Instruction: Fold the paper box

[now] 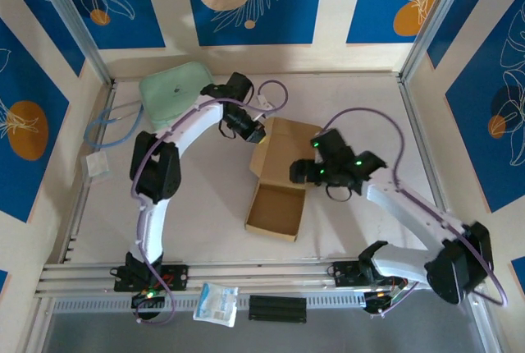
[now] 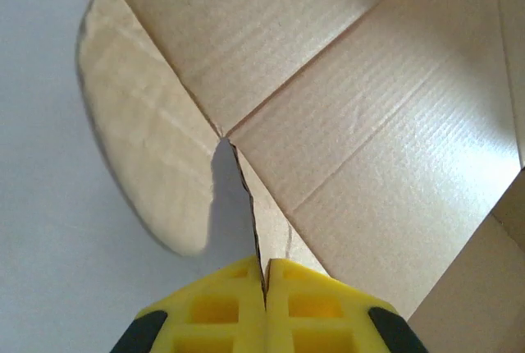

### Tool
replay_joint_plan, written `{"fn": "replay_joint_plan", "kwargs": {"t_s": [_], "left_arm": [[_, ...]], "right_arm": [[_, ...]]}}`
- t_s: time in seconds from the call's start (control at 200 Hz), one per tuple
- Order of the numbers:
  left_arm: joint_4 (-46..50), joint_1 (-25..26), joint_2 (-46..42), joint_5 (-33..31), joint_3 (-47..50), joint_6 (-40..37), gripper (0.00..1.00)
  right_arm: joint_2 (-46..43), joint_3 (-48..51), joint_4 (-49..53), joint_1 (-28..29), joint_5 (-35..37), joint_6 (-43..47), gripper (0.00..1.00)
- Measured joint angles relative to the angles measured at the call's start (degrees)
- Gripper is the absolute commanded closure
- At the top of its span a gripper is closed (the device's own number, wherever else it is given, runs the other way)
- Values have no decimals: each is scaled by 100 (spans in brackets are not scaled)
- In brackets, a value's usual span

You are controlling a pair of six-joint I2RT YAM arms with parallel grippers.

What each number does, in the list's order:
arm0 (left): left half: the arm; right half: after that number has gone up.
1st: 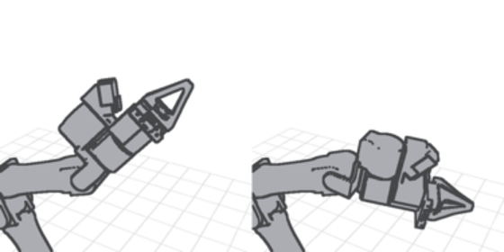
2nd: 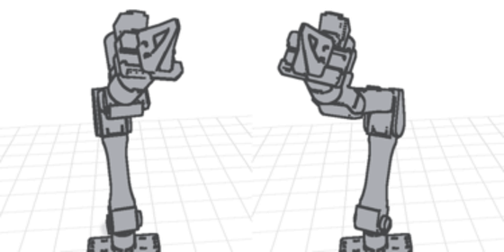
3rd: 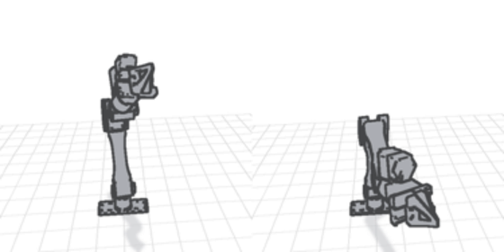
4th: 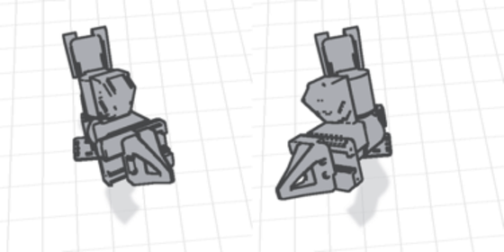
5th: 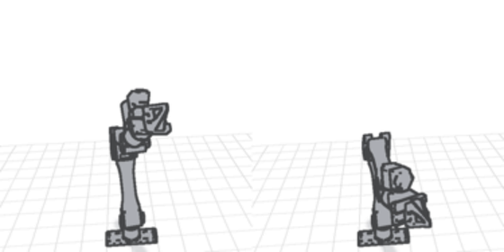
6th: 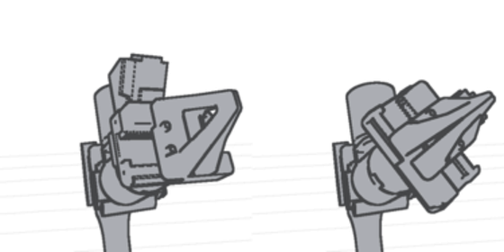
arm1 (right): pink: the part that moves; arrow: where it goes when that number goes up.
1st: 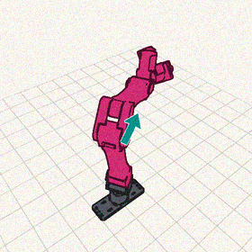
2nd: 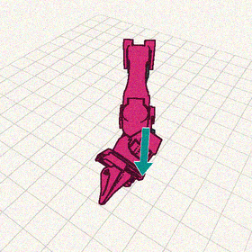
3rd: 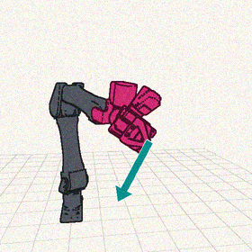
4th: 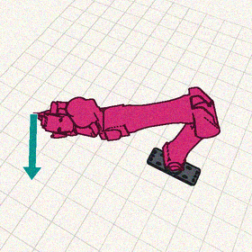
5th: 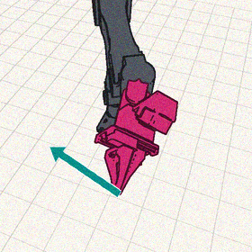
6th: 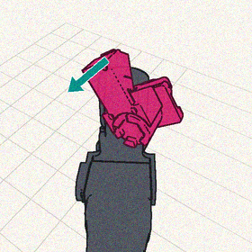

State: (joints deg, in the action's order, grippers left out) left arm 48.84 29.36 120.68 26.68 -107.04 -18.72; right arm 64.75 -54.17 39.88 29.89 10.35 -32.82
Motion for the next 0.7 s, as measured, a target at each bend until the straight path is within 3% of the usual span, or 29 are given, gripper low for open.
{"fn": "replay_joint_plan", "kwargs": {"t_s": [0.04, 0.16, 0.275, 0.37, 0.535, 0.7], "left_arm": [[-319, 0, -271, 11, 380, -90, 100], [-1340, 0, -1058, 11, 1488, -260, 100], [-2063, 0, -1508, 9, 2122, -380, 100], [-2529, -2, -1700, -7, 2461, -446, 100], [-3077, -11, -1930, -37, 2922, -540, 100], [-3254, -11, -2048, -79, 3093, -590, 100]], "right_arm": [[-179, -111, -15, -365, -188, 157, 0], [-398, -337, -42, -1390, -861, 549, 1], [-129, -507, 11, -1838, -1495, 992, 1], [243, -564, 63, -1878, -1882, 1410, 8], [831, -568, 214, -1864, -2260, 1886, 37], [997, -575, 350, -1799, -2164, 2094, 47]]}}
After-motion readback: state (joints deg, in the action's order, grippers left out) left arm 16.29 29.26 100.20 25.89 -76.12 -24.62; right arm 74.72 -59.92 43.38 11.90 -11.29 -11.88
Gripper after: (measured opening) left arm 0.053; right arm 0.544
